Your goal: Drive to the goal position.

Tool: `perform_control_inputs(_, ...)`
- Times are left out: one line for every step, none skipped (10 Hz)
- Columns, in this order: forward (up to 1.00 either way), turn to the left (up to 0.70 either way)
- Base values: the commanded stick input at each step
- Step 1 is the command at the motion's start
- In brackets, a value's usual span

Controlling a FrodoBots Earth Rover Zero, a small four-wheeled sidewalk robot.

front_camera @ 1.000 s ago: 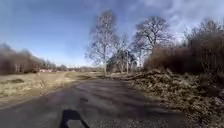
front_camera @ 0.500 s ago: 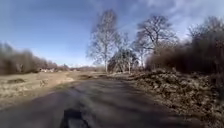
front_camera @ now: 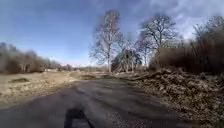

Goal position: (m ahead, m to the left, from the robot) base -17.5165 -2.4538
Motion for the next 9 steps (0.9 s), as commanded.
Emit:
perform_control_inputs(0.08,0.05)
perform_control_inputs(0.00,0.00)
perform_control_inputs(0.00,0.00)
perform_control_inputs(0.00,0.00)
perform_control_inputs(0.00,0.00)
perform_control_inputs(0.00,0.00)
perform_control_inputs(0.00,0.00)
perform_control_inputs(0.00,0.00)
perform_control_inputs(0.00,0.00)
